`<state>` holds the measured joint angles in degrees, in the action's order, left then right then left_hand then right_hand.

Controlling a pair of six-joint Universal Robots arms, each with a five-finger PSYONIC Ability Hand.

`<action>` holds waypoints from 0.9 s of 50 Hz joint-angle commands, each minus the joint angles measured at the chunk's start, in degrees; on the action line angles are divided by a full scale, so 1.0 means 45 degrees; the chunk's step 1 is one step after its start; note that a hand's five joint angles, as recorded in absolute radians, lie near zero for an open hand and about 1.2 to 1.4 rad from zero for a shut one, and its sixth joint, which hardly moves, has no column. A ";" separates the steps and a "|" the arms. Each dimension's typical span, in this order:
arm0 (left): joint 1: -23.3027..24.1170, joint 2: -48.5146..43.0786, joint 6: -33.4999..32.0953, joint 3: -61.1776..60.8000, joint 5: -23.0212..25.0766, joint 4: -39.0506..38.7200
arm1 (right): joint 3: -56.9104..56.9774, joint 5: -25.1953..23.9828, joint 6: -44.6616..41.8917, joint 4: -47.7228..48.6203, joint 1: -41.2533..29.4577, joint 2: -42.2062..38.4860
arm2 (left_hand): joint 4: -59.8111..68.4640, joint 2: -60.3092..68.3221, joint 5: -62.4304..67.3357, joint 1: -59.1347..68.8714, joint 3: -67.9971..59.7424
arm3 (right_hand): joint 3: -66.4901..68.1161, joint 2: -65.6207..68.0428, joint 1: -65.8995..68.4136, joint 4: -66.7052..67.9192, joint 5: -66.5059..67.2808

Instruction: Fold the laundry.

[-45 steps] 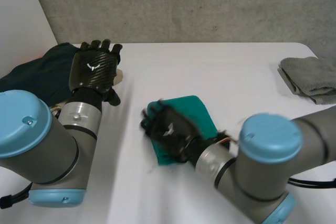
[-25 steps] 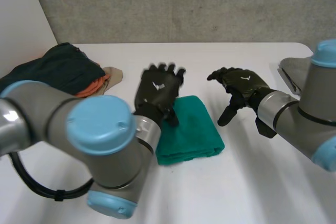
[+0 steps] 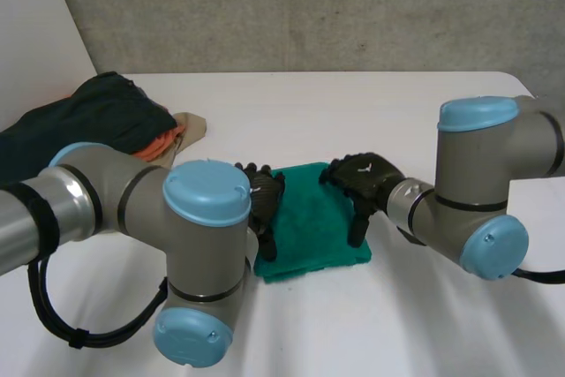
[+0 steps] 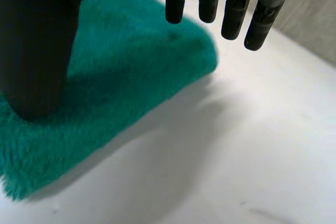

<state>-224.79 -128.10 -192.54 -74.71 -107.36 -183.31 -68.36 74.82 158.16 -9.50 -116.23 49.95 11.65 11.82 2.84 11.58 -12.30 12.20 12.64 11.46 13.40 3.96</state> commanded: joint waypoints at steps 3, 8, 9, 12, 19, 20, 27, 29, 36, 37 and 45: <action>-0.0769 0.2936 0.0012 -0.0544 0.3092 -0.0046 | -0.2988 -0.0064 0.0186 0.1874 0.0204 0.2922 | -0.0019 -0.0057 -0.0285 -0.0004 0.0163 | -0.0489 -0.0586 -0.0324 -0.0756 -0.0880; -0.1784 0.4615 0.0012 -0.1403 0.6271 -0.0065 | -0.5913 -0.0181 0.0050 0.4017 -0.0030 0.3820 | 0.0018 -0.0019 -0.0248 0.0034 0.0126 | -0.0489 -0.0586 -0.0324 -0.0756 -0.0880; -0.1921 0.4812 0.0012 -0.1521 0.6821 -0.0065 | -0.6308 -0.0239 0.0011 0.4411 -0.0050 0.3899 | 0.0055 0.0018 -0.0211 0.0071 0.0089 | -0.0489 -0.0586 -0.0324 -0.0756 -0.0880; -0.2156 0.5184 0.0032 -0.1736 0.8110 -0.0026 | -0.7362 -0.0473 -0.0029 0.5931 -0.0593 0.3823 | 0.0130 0.0092 -0.0136 0.0145 0.0014 | -0.0489 -0.0586 -0.0324 -0.0756 -0.0880; -0.2196 0.5341 0.0051 -0.1815 0.8566 0.0013 | -0.7096 -0.0376 -0.0165 0.7695 -0.1494 0.2048 | 0.0205 0.0167 -0.0061 0.0220 -0.0060 | -0.0489 -0.0586 -0.0324 -0.0756 -0.0880; -0.2196 0.5341 0.0032 -0.1835 0.8546 0.0013 | -0.6958 -0.0376 -0.0204 0.7696 -0.1495 0.1909 | 0.0168 0.0131 -0.0098 0.0184 -0.0024 | -0.0489 -0.0586 -0.0324 -0.0756 -0.0880; -0.2196 0.5341 0.0032 -0.2088 0.8370 -0.0026 | -0.5649 -0.0298 -0.0946 0.7735 -0.1515 0.0912 | 0.0168 0.0130 -0.0098 0.0183 -0.0023 | 0.5203 0.5106 0.5368 0.4936 0.4812; -0.2196 0.5341 0.0012 -0.2108 0.8370 -0.0026 | -0.5434 -0.0298 -0.1005 0.7755 -0.1515 0.0834 | 0.0168 0.0130 -0.0098 0.0183 -0.0023 | 0.6777 0.6679 0.6941 0.6509 0.6385; -0.2216 0.5361 0.0032 -0.2089 0.8370 -0.0046 | -0.4418 -0.0298 -0.0966 0.7638 -0.1437 0.0150 | 0.0168 0.0130 -0.0098 0.0183 -0.0023 | 0.9095 0.8997 0.9260 0.8827 0.8704; -0.2216 0.5361 0.0032 -0.2089 0.8370 -0.0046 | -0.4360 -0.0298 -0.0966 0.7657 -0.1437 0.0111 | 0.0168 0.0130 -0.0098 0.0183 -0.0023 | 0.9691 0.9594 0.9856 0.9424 0.9300; -0.2313 0.5380 0.0051 -0.2050 0.8351 -0.0065 | -0.3559 -0.0298 -0.0927 0.7638 -0.1379 -0.0085 | 0.0168 0.0130 -0.0098 0.0183 -0.0023 | 1.5067 1.4969 1.5231 1.4799 1.4676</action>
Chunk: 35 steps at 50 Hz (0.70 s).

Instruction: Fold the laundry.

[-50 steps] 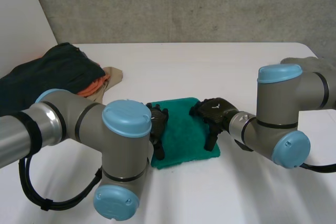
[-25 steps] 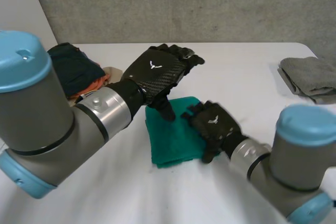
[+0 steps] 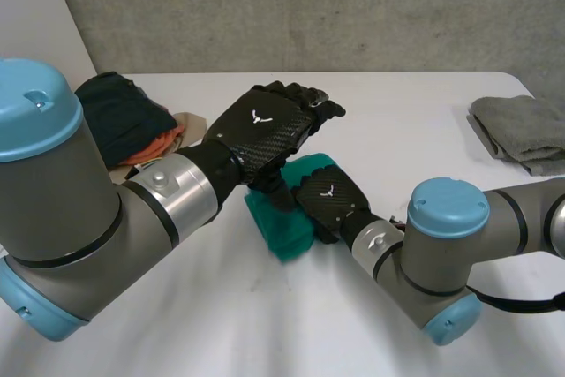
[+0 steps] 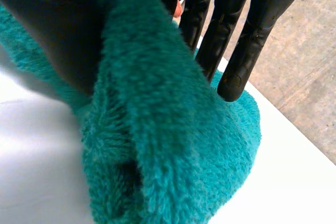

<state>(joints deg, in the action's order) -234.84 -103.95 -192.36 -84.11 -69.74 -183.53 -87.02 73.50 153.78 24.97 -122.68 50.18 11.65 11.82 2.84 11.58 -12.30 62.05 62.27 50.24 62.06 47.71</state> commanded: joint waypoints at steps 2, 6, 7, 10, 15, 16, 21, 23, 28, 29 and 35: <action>-0.0158 0.0015 0.0032 0.0057 -0.0010 -0.0016 | 0.0684 -0.0045 0.0025 -0.0021 0.0211 -0.0136 | 0.0168 0.0130 -0.0097 0.0182 -0.0023 | 0.3988 0.3940 0.6613 0.3986 0.4953; -0.0255 0.0015 0.0032 0.0077 -0.0029 -0.0016 | 0.0801 -0.0182 -0.0014 -0.0060 0.0758 -0.0077 | 0.0168 0.0130 -0.0097 0.0182 -0.0023 | 0.3988 0.3940 0.6613 0.3986 0.4953; -0.0275 0.0015 0.0032 0.0077 -0.0049 -0.0016 | 0.0840 -0.0201 -0.0014 -0.0099 0.0856 -0.0058 | 0.0168 0.0130 -0.0097 0.0182 -0.0023 | 0.3988 0.3940 0.6613 0.3986 0.4953; -0.0353 0.0015 0.0032 0.0116 -0.0127 -0.0016 | 0.1114 -0.0221 -0.0014 -0.0236 0.1110 -0.0038 | 0.0168 0.0130 -0.0097 0.0182 -0.0023 | 0.3988 0.3940 0.6613 0.3986 0.4953; -0.0451 0.0093 0.0071 0.0136 -0.0244 -0.0035 | 0.1620 -0.0279 0.0025 -0.0528 0.2065 0.0137 | 0.0168 0.0130 -0.0097 0.0182 -0.0023 | 0.3988 0.3940 0.6613 0.3986 0.4953; -0.0509 0.0112 0.0090 0.0136 -0.0263 -0.0074 | 0.1738 -0.0338 0.0044 -0.0587 0.2184 0.0157 | 0.0168 0.0130 -0.0097 0.0182 -0.0023 | 0.3988 0.3940 0.6613 0.3986 0.4953; -0.0685 0.0210 0.0129 0.0155 -0.0264 -0.0113 | 0.2869 -0.0942 0.0103 -0.0607 0.3023 0.0235 | 0.0168 0.0130 -0.0097 0.0182 -0.0023 | 0.3988 0.3940 0.6613 0.3986 0.4953; -0.0705 0.0210 0.0129 0.0155 -0.0264 -0.0172 | 0.3667 -0.1273 0.0142 -0.0588 0.3412 0.0177 | 0.0168 0.0130 -0.0097 0.0182 -0.0023 | 0.3988 0.3940 0.6613 0.3986 0.4953; -0.0724 0.0230 0.0129 0.0155 -0.0264 -0.0191 | 0.5759 -0.1647 0.0181 -0.0529 0.4331 -0.0057 | 0.0168 0.0130 -0.0097 0.0182 -0.0023 | 0.3988 0.3940 0.6613 0.3986 0.4953; -0.0724 0.0230 0.0129 0.0155 -0.0264 -0.0191 | 0.6188 -0.1666 0.0181 -0.0529 0.4526 -0.0154 | 0.0168 0.0130 -0.0097 0.0182 -0.0023 | 0.3988 0.3940 0.6613 0.3986 0.4953; -0.0705 0.0288 0.0129 0.0155 -0.0283 -0.0191 | 0.9879 -0.1802 0.1292 -0.0607 0.6167 -0.1325 | 0.0168 0.0130 -0.0097 0.0182 -0.0023 | 0.3988 0.3940 0.6613 0.3986 0.4953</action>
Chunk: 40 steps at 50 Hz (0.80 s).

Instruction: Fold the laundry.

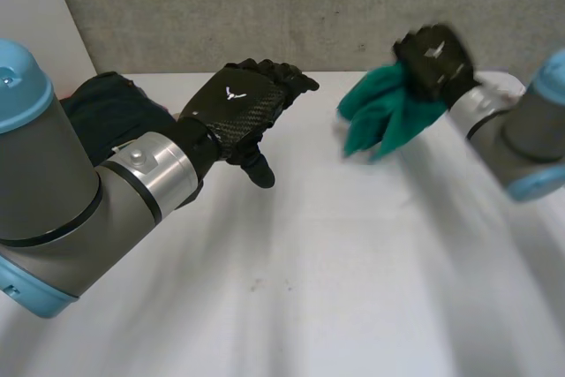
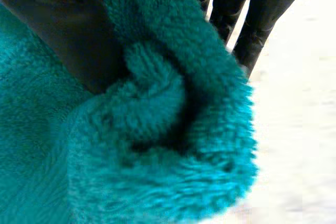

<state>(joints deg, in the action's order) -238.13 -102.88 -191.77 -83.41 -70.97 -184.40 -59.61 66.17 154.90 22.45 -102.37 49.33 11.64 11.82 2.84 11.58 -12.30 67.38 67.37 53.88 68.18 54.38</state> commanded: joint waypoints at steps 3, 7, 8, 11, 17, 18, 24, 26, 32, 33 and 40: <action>0.0047 0.0148 0.0017 -0.0020 -0.0010 0.0001 | 0.5426 -0.0561 0.1942 -0.0067 0.2432 -0.1896 | 0.0169 0.0129 -0.0097 0.0182 -0.0022 | 0.2805 0.2807 0.5804 0.2627 0.3470; 0.0125 0.0343 0.0017 -0.0001 -0.0010 0.0001 | 0.6680 -0.1011 0.2375 0.0050 0.3565 -0.2756 | 0.0169 0.0129 -0.0097 0.0182 -0.0022 | 0.2805 0.2807 0.5804 0.2627 0.3470; 0.0144 0.0382 0.0017 0.0019 0.0009 -0.0018 | 0.6819 -0.1070 0.2395 0.0089 0.3782 -0.2914 | 0.0169 0.0129 -0.0097 0.0182 -0.0022 | 0.2805 0.2807 0.5804 0.2627 0.3470; 0.0183 0.0383 0.0017 0.0058 -0.0010 -0.0154 | 0.6977 -0.1305 0.2473 0.0361 0.4561 -0.3498 | 0.0206 0.0167 -0.0060 0.0219 -0.0060 | 0.2805 0.2807 0.5804 0.2627 0.3470; 0.0203 0.0285 0.0017 0.0058 -0.0030 -0.0428 | 0.5730 -0.2592 0.2532 0.1982 0.5735 -0.4457 | 0.0281 0.0241 0.0015 0.0294 -0.0134 | 0.2805 0.2807 0.5804 0.2627 0.3470; 0.0222 0.0266 0.0017 0.0039 -0.0030 -0.0429 | 0.5379 -0.2826 0.2532 0.2197 0.5911 -0.4555 | 0.0281 0.0241 0.0015 0.0294 -0.0135 | 0.2805 0.2807 0.5804 0.2627 0.3470; 0.0223 0.0031 0.0017 -0.0098 -0.0030 -0.0448 | 0.2488 -0.3883 0.2317 0.3349 0.6811 -0.4634 | 0.0318 0.0279 0.0052 0.0332 -0.0172 | 0.2805 0.2807 0.5804 0.2627 0.3470; 0.0223 -0.0008 0.0017 -0.0118 -0.0030 -0.0448 | 0.1902 -0.3942 0.2317 0.3642 0.6908 -0.4517 | 0.0318 0.0279 0.0052 0.0332 -0.0172 | 0.2805 0.2807 0.5804 0.2627 0.3470; 0.0261 -0.0028 0.0017 -0.0157 -0.0030 -0.0448 | 0.0221 -0.3961 0.2337 0.4074 0.7768 -0.3639 | 0.0318 0.0279 0.0052 0.0332 -0.0172 | 0.2805 0.2807 0.5804 0.2627 0.3470; 0.0300 -0.0028 0.0017 -0.0157 -0.0030 -0.0448 | 0.0064 -0.3981 0.2337 0.4074 0.7807 -0.3502 | 0.0318 0.0279 0.0052 0.0332 -0.0172 | 0.2805 0.2807 0.5804 0.2627 0.3470; 0.0613 0.0051 0.0017 -0.0157 -0.0030 -0.0429 | -0.0737 -0.4118 0.2415 0.3899 0.7905 -0.2565 | 0.0281 0.0241 0.0015 0.0294 -0.0135 | -0.3749 -0.3746 -0.0750 -0.3927 -0.3084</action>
<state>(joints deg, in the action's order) -236.48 -102.96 -191.69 -84.12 -71.11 -186.36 -60.33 47.86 165.43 41.02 -67.14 34.11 11.64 11.82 2.84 11.58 -12.30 67.01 66.83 54.94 67.81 55.08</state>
